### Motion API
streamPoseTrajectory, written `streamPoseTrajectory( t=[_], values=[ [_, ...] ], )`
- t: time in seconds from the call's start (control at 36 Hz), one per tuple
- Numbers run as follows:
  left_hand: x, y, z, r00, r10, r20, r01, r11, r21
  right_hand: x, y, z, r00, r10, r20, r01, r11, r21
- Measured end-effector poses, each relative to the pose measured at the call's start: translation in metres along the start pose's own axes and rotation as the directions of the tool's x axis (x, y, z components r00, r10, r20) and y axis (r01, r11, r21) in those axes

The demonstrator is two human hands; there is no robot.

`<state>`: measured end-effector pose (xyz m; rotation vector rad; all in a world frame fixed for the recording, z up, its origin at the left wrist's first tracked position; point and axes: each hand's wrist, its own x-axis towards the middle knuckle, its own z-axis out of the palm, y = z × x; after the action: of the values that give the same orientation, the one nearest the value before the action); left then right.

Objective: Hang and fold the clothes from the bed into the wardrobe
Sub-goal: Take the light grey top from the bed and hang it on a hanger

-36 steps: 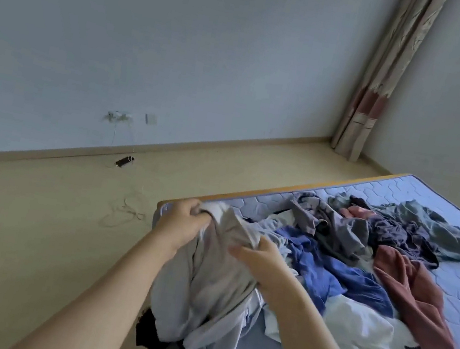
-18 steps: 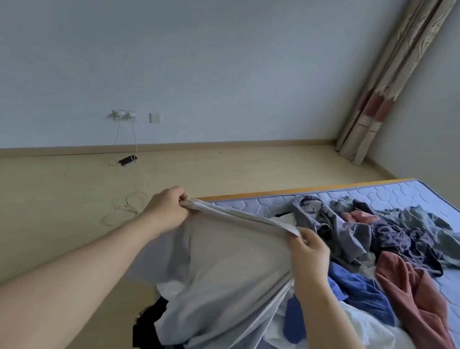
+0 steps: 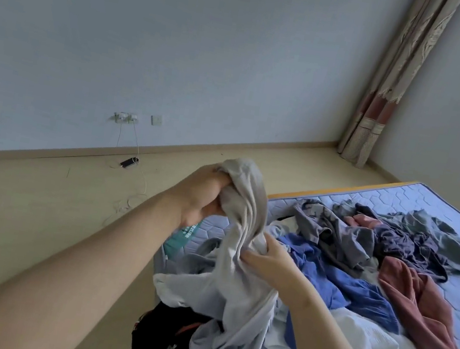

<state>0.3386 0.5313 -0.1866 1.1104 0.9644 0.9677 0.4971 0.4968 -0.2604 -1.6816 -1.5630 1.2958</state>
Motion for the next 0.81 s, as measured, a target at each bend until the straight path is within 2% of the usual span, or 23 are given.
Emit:
streamPoseTrajectory(
  t=[0.06, 0.11, 0.14, 0.19, 0.25, 0.28, 0.33, 0.36, 0.42, 0.44, 0.5, 0.56, 0.61, 0.69, 0.75, 0.81],
  values=[
    [0.002, 0.009, 0.003, 0.999, 0.048, -0.019, -0.049, 0.998, -0.029, 0.000, -0.009, -0.006, 1.000, -0.003, -0.024, 0.001, 0.996, -0.094],
    [0.006, 0.012, 0.001, 0.995, 0.086, -0.054, -0.091, 0.990, -0.105, 0.004, -0.014, -0.012, 0.997, -0.039, -0.069, 0.033, 0.996, -0.089],
    [0.007, 0.011, -0.001, 0.992, 0.102, -0.074, -0.112, 0.983, -0.146, 0.006, -0.016, -0.014, 0.993, -0.048, -0.109, 0.045, 0.999, -0.027],
    [0.013, 0.002, -0.008, 0.985, 0.145, -0.095, -0.156, 0.981, -0.115, 0.005, -0.022, -0.017, 0.983, -0.037, -0.179, 0.084, 0.961, 0.263],
    [0.014, -0.013, -0.014, 0.987, 0.154, -0.037, -0.153, 0.988, 0.019, 0.004, -0.031, -0.020, 0.985, -0.026, -0.170, 0.125, 0.788, 0.603],
    [0.014, -0.022, -0.016, 0.991, 0.132, 0.019, -0.133, 0.988, 0.081, 0.004, -0.037, -0.021, 0.986, -0.047, -0.161, 0.148, 0.693, 0.705],
    [0.009, -0.040, -0.013, 0.987, 0.030, 0.160, -0.059, 0.981, 0.183, 0.003, -0.051, -0.023, 0.984, -0.104, -0.144, 0.177, 0.531, 0.829],
    [0.006, -0.049, -0.010, 0.974, -0.028, 0.225, -0.038, 0.958, 0.285, 0.003, -0.058, -0.024, 0.982, -0.130, -0.138, 0.184, 0.477, 0.859],
    [0.002, -0.063, -0.001, 0.942, -0.162, 0.293, -0.003, 0.872, 0.490, 0.004, -0.070, -0.023, 0.979, -0.150, -0.134, 0.189, 0.447, 0.874],
    [0.003, -0.068, 0.003, 0.938, -0.200, 0.283, 0.023, 0.851, 0.524, 0.004, -0.075, -0.023, 0.977, -0.162, -0.135, 0.195, 0.449, 0.872],
    [0.005, -0.068, 0.010, 0.973, -0.166, 0.159, 0.078, 0.888, 0.452, 0.003, -0.082, -0.021, 0.968, -0.200, -0.153, 0.228, 0.439, 0.869],
    [0.011, -0.065, 0.012, 0.992, -0.113, -0.049, 0.122, 0.955, 0.270, 0.005, -0.080, -0.020, 0.952, -0.241, -0.189, 0.282, 0.448, 0.849],
    [0.014, -0.059, 0.008, 0.980, -0.114, -0.161, 0.119, 0.993, 0.020, 0.006, -0.070, -0.019, 0.940, -0.279, -0.197, 0.322, 0.526, 0.787],
    [0.015, -0.046, 0.000, 0.981, -0.152, -0.119, 0.109, 0.944, -0.313, 0.009, -0.039, -0.020, 0.949, -0.269, -0.167, 0.311, 0.698, 0.644],
    [0.013, -0.032, -0.006, 0.982, -0.163, -0.092, 0.110, 0.902, -0.418, 0.011, -0.017, -0.017, 0.969, -0.205, -0.139, 0.247, 0.837, 0.488],
    [0.013, -0.018, -0.012, 0.986, -0.149, -0.080, 0.089, 0.860, -0.503, 0.010, -0.001, -0.009, 0.986, -0.141, -0.094, 0.166, 0.910, 0.381]
  ],
)
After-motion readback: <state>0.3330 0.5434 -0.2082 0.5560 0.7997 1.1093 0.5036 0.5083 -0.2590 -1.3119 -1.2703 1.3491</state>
